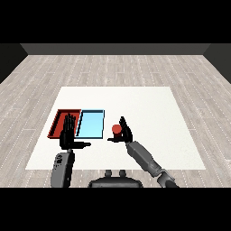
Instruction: Pick the red can and put it in the red box
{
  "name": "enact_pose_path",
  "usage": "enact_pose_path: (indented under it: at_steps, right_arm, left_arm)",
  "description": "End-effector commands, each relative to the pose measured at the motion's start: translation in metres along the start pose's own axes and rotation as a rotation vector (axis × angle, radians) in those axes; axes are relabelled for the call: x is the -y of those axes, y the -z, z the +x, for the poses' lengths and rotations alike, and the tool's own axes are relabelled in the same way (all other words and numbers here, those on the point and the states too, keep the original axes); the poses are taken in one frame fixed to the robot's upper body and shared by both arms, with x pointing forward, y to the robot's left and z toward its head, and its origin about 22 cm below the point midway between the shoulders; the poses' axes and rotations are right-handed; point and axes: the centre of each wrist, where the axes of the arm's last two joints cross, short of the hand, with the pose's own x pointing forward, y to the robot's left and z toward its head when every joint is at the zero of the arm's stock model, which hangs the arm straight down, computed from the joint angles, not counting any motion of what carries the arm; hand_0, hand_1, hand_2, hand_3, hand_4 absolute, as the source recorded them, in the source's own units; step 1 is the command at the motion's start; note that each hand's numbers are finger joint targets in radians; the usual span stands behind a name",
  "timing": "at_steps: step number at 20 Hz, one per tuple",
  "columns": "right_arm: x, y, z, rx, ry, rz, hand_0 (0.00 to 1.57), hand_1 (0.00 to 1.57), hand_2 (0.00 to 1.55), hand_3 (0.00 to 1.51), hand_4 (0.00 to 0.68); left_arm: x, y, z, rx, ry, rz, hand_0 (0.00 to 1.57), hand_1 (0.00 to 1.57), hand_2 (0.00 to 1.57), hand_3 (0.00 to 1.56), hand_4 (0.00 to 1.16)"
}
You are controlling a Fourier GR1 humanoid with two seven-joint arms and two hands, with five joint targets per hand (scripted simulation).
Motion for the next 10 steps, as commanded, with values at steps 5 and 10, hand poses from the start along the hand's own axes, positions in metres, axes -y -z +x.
enact_pose_path:
  at_steps: [5,10]
  right_arm:
    - [-0.004,0.007,-0.011,-0.063,-0.036,-0.026,0.00,0.00,0.00,0.00,0.000]
    - [-0.001,0.016,-0.004,-0.060,-0.034,-0.039,0.00,0.00,0.00,0.00,0.000]
  left_arm:
    - [-0.004,-0.022,0.000,0.017,0.007,0.003,0.00,0.00,0.00,0.00,0.00]
    - [0.018,-0.008,0.001,0.012,0.027,-0.003,0.00,0.00,0.00,0.00,0.00]
